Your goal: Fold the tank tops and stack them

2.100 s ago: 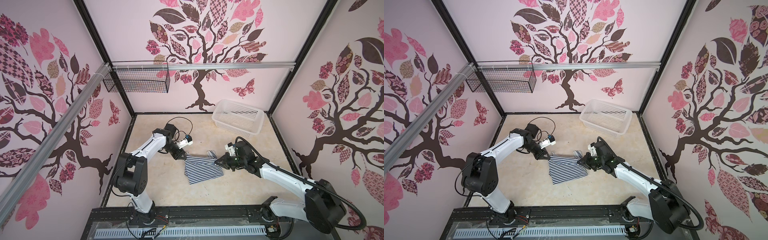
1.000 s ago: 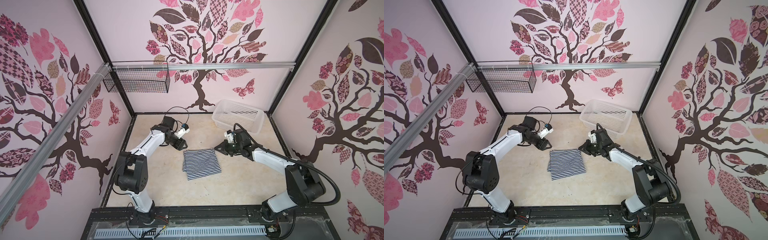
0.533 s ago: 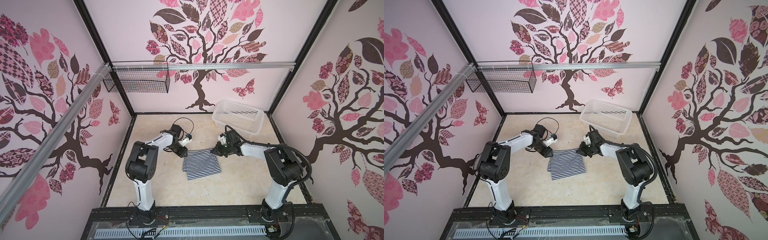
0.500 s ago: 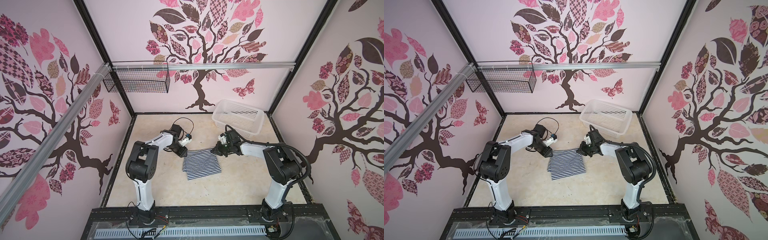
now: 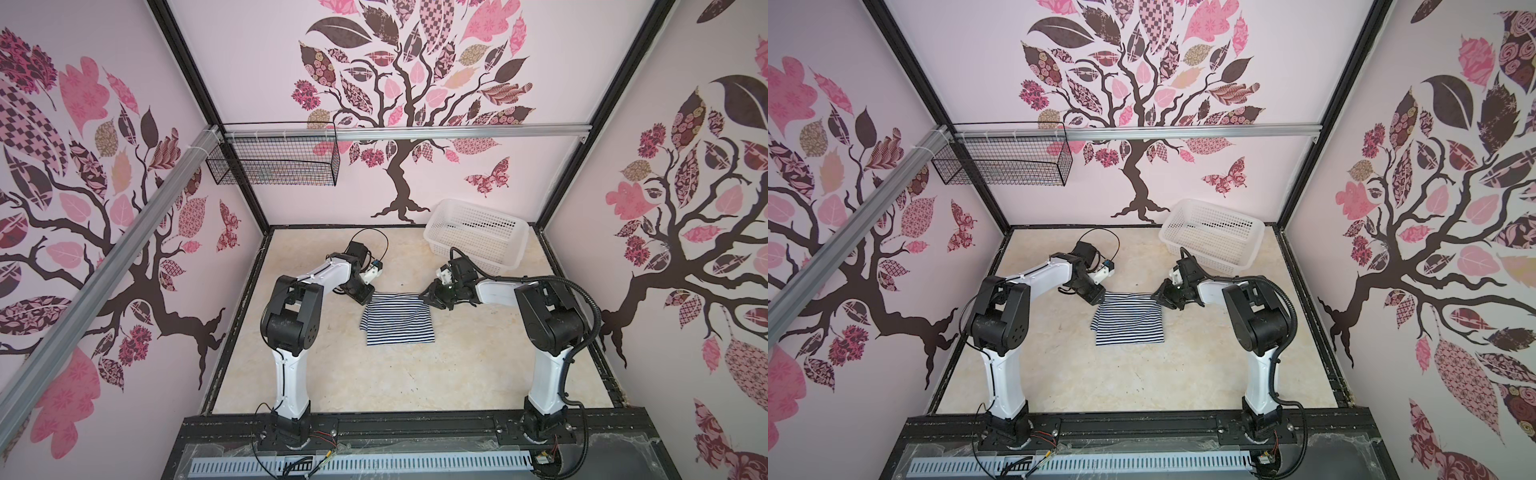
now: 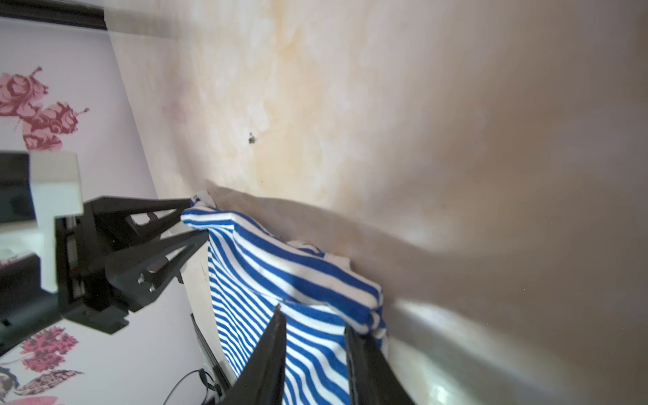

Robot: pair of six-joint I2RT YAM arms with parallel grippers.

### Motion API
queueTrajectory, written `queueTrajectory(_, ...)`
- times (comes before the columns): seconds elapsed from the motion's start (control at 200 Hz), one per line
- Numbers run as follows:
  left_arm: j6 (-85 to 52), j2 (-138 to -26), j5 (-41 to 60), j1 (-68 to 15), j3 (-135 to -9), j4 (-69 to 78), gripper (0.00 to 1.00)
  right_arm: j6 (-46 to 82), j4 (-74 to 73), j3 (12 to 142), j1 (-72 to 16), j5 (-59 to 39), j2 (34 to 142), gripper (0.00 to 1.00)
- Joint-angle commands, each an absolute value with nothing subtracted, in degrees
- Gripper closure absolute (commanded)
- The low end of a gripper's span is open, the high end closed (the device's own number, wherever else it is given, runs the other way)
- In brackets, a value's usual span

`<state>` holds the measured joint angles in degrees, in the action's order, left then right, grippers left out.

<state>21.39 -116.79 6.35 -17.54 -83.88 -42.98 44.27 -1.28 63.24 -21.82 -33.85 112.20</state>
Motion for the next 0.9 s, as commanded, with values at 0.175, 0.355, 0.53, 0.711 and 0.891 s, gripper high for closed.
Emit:
queueTrajectory(0.175,20.0,-109.0,6.5,-16.1,-87.5,-46.2,0.51,40.1,8.4,64.9,-27.6,-32.0,101.2,0.48)
queueTrajectory(0.355,18.7,-98.0,7.5,-16.0,-83.0,-45.3,0.45,41.0,9.9,62.9,-29.6,-29.3,92.8,0.45)
queueTrajectory(0.53,19.2,-89.8,9.3,-16.2,-75.5,-44.1,0.44,41.1,10.6,58.5,-29.6,-27.2,86.2,0.44)
queueTrajectory(0.711,19.3,-85.5,7.6,-16.2,-70.5,-41.9,0.44,40.5,12.5,55.9,-29.6,-25.4,83.7,0.43)
queueTrajectory(0.891,19.7,-85.0,9.5,-16.8,-68.9,-43.4,0.44,40.5,12.6,53.0,-29.6,-24.4,82.1,0.42)
